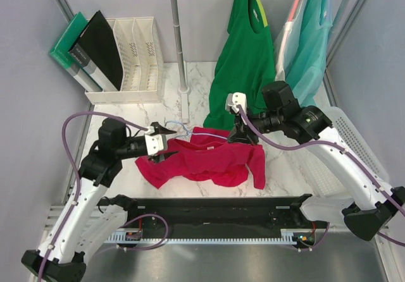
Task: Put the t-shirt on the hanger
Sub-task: Place the hanger at the clothesline.
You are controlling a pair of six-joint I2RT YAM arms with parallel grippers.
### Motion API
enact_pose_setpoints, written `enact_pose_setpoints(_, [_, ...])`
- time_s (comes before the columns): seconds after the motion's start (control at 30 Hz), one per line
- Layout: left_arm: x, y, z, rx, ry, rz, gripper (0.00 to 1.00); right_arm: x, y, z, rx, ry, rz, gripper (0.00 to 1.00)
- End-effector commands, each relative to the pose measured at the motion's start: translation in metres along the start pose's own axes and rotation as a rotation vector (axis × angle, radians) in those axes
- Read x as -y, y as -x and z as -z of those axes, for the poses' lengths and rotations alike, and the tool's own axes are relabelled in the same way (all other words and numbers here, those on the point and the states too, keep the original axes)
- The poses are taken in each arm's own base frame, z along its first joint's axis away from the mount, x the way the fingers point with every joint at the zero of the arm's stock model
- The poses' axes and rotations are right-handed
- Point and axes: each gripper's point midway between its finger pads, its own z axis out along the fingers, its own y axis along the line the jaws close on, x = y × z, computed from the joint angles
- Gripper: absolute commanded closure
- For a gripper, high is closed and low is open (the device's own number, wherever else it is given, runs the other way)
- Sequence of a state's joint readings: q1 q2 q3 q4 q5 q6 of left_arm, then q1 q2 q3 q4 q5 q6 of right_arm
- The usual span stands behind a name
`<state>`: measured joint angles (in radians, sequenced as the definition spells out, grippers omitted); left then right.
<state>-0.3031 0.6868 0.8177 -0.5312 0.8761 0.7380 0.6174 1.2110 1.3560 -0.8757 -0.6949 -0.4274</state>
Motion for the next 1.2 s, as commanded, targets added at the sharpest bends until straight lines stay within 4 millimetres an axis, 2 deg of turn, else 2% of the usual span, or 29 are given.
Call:
enact_pose_setpoints(0.0, [-0.028, 0.026, -0.021, 0.021, 0.057, -0.012, 0.35, -0.01, 0.052, 0.019, 0.134, 0.015, 0.011, 1.0])
enact_pose_setpoints(0.03, [-0.036, 0.031, -0.023, 0.009, 0.081, -0.014, 0.37, -0.011, 0.055, 0.021, 0.141, 0.013, 0.01, 1.0])
enact_pose_setpoints(0.1, [-0.035, 0.034, -0.034, 0.005, 0.06, -0.019, 0.48, -0.012, 0.062, 0.026, 0.151, 0.002, 0.009, 1.0])
enact_pose_setpoints(0.13, [-0.04, 0.042, -0.036, 0.017, 0.072, -0.039, 0.55, -0.013, 0.062, 0.027, 0.147, 0.002, -0.004, 1.0])
enact_pose_setpoints(0.17, [-0.039, 0.046, -0.04, 0.023, 0.057, -0.044, 0.69, -0.014, 0.062, 0.028, 0.146, -0.001, -0.012, 1.0])
enact_pose_setpoints(0.2, [-0.038, 0.05, -0.042, 0.031, 0.048, -0.051, 0.75, -0.016, 0.062, 0.028, 0.144, 0.003, -0.018, 1.0])
enact_pose_setpoints(0.27, [-0.035, 0.061, -0.045, 0.039, 0.01, -0.07, 0.88, -0.021, 0.061, 0.029, 0.136, 0.008, -0.03, 0.93])
enact_pose_setpoints(0.3, [-0.033, 0.058, -0.052, 0.023, -0.016, -0.065, 0.91, -0.025, 0.061, 0.029, 0.136, 0.014, -0.026, 0.92])
enact_pose_setpoints(0.33, [-0.035, 0.068, -0.052, 0.029, -0.018, -0.075, 0.94, -0.024, 0.06, 0.029, 0.131, 0.008, -0.025, 0.9])
enact_pose_setpoints(0.37, [-0.027, 0.069, -0.056, 0.023, -0.055, -0.066, 0.98, -0.026, 0.061, 0.028, 0.127, 0.012, -0.017, 0.89])
enact_pose_setpoints(0.4, [-0.025, 0.07, -0.061, 0.021, -0.071, -0.056, 0.98, -0.027, 0.061, 0.026, 0.121, 0.017, -0.015, 0.87])
enact_pose_setpoints(0.43, [-0.023, 0.079, -0.064, 0.034, -0.086, -0.056, 0.98, -0.028, 0.061, 0.026, 0.116, 0.019, -0.012, 0.76])
enact_pose_setpoints(0.6, [-0.012, 0.085, -0.074, -0.007, -0.152, -0.071, 0.98, -0.03, 0.073, 0.026, 0.112, 0.026, 0.018, 0.58])
enact_pose_setpoints(0.67, [-0.006, 0.087, -0.076, -0.013, -0.188, -0.11, 0.98, -0.031, 0.076, 0.027, 0.112, 0.028, 0.028, 0.57])
enact_pose_setpoints(0.77, [-0.01, 0.095, -0.079, -0.016, -0.183, -0.166, 0.98, -0.034, 0.081, 0.03, 0.111, 0.035, 0.042, 0.67])
enact_pose_setpoints(0.8, [-0.018, 0.108, -0.076, -0.004, -0.166, -0.186, 0.98, -0.037, 0.076, 0.029, 0.092, 0.05, 0.033, 0.68])
enact_pose_setpoints(0.87, [-0.023, 0.11, -0.082, -0.024, -0.177, -0.185, 0.98, -0.041, 0.074, 0.029, 0.082, 0.069, 0.025, 0.69])
enact_pose_setpoints(0.97, [-0.031, 0.124, -0.08, -0.003, -0.164, -0.217, 0.98, -0.048, 0.072, 0.031, 0.079, 0.081, 0.016, 0.84])
enact_pose_setpoints(1.0, [-0.032, 0.131, -0.078, 0.011, -0.164, -0.231, 0.98, -0.049, 0.073, 0.034, 0.085, 0.073, 0.015, 0.95])
enact_pose_setpoints(1.03, [-0.032, 0.133, -0.078, 0.019, -0.165, -0.235, 0.97, -0.05, 0.074, 0.035, 0.088, 0.071, 0.012, 1.0])
enact_pose_setpoints(1.1, [-0.035, 0.139, -0.073, 0.025, -0.147, -0.23, 0.84, -0.048, 0.083, 0.041, 0.119, 0.04, 0.004, 1.0])
enact_pose_setpoints(1.13, [-0.036, 0.14, -0.072, 0.021, -0.133, -0.208, 0.61, -0.043, 0.086, 0.044, 0.125, -0.007, -0.051, 1.0])
enact_pose_setpoints(1.17, [-0.039, 0.143, -0.067, 0.02, -0.11, -0.19, 0.52, -0.039, 0.093, 0.051, 0.152, -0.059, -0.075, 1.0])
